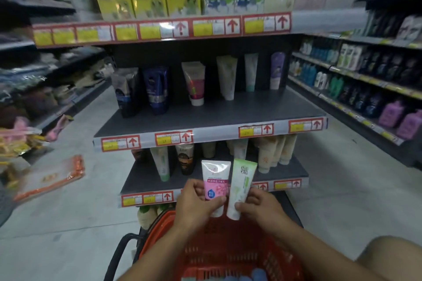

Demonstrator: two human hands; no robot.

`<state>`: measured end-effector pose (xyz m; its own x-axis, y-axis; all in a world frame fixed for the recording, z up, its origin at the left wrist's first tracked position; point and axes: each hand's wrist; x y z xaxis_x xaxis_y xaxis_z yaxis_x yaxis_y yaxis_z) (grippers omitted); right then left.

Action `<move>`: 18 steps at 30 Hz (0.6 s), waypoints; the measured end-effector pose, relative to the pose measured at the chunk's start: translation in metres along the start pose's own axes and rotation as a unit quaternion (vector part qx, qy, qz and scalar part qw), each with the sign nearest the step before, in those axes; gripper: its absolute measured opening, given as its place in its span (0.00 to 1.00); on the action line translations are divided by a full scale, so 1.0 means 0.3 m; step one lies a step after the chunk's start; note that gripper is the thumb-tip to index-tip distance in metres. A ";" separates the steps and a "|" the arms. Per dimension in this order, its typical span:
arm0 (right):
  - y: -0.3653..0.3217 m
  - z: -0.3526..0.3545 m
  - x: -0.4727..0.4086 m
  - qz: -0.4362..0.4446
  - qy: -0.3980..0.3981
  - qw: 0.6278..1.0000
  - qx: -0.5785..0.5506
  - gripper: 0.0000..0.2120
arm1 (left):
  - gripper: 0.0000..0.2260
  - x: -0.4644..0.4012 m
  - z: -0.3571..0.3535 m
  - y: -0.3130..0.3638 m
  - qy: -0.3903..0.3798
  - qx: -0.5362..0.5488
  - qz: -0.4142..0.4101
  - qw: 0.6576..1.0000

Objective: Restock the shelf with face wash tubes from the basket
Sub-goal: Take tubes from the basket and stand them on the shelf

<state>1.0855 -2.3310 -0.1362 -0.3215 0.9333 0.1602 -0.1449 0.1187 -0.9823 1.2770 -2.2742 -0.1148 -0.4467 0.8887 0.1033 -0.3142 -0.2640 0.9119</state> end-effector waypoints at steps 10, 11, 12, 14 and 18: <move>-0.349 0.070 -0.031 0.144 0.020 0.988 0.042 0.14 | 0.24 -0.049 0.109 0.335 0.025 0.032 -0.087 0.995; -0.382 0.076 -0.043 0.160 0.024 0.986 0.048 0.14 | 0.24 -0.056 0.122 0.366 0.027 0.035 -0.096 0.994; -0.412 0.082 -0.058 0.173 0.029 0.983 0.053 0.15 | 0.24 -0.065 0.135 0.394 0.031 0.037 -0.105 0.993; -0.464 0.093 -0.094 0.191 0.043 0.979 0.059 0.16 | 0.25 -0.086 0.159 0.445 0.038 0.040 -0.125 0.991; -0.550 0.110 -0.174 0.227 0.069 0.968 0.086 0.14 | 0.28 -0.156 0.195 0.512 0.050 0.035 -0.156 0.986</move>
<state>1.0954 -2.4105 0.0206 -0.2631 0.9134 -0.3105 -0.1761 -0.3619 -0.9154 1.2986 -2.3345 0.0436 -0.4186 0.8805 -0.2224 -0.3913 0.0461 0.9191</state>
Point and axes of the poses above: each hand's wrist, its own x-axis away from the middle knuckle, its own z-axis out of the back of the hand, y = z × x, and after that the axes turned 4 degrees about z, right-handed
